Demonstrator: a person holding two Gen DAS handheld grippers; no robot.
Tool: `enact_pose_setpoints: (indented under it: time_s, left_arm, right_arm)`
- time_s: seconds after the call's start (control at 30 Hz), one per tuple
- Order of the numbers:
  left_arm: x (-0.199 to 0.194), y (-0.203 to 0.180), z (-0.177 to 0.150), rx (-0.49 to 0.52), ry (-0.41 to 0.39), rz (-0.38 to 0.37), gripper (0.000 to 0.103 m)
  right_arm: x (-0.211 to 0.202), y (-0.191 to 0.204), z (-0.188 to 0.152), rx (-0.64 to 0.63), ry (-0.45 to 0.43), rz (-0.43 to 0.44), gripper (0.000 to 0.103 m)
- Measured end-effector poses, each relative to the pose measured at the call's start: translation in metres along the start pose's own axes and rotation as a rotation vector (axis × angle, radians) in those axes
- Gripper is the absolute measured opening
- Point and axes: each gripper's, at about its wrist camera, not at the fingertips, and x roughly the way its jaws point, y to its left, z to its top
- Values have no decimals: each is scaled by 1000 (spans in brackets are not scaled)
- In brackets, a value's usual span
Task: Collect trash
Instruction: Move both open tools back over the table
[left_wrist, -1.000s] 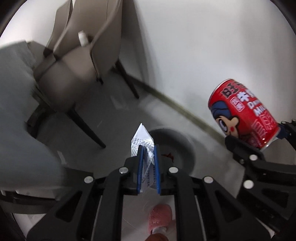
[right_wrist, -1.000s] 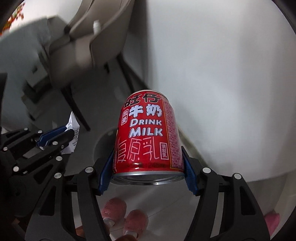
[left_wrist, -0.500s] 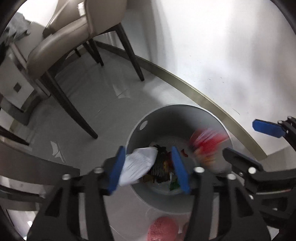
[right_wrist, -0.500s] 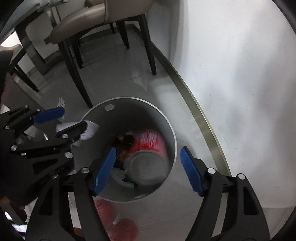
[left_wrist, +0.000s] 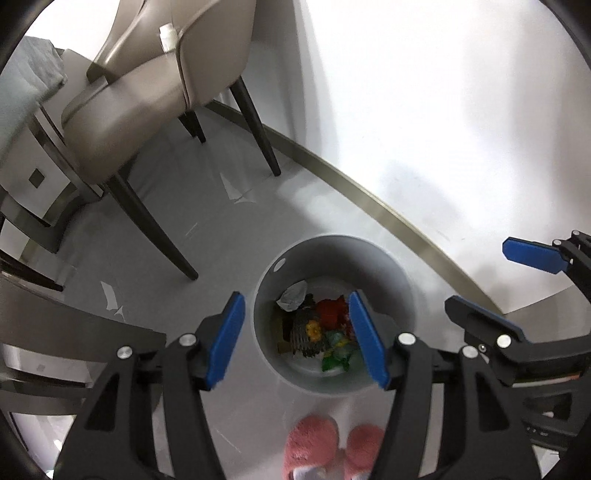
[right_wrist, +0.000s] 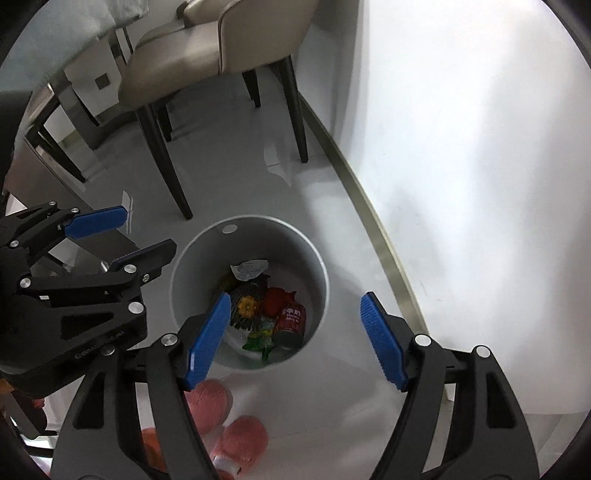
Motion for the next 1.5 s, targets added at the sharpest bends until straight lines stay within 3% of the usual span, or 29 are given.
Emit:
enact_pose_setpoints:
  time_s: [0.2,0.4,0.57,0.73,1.1,1.33,1.5]
  left_arm:
    - [-88,-8,28,1,-13,-1,60]
    - [-198,-3,66,-66,-72,-17,60]
    - [-285,26,91,-167,-153,34,60]
    - [-354,84,84,-294,-204,135,60]
    - [-442,244,18,-584,-278,361,60]
    - [-452,356,4,-631,-300,384,60]
    - [-447,413,5,-637,-290,381,60]
  right_arm:
    - [-89,-12,22,26,-25,-13,70]
    - [-198,-16,57,2,-104,-17,70]
    - [-278,11,95,-82,-187,57,70]
    - [-331,62,131,-205,-270,173,70]
    - [-370,230,206,-512,-358,378,70]
    - [-359,363,259,-617,-371,432,70]
    - [-343,422,291,-645,-365,440,70]
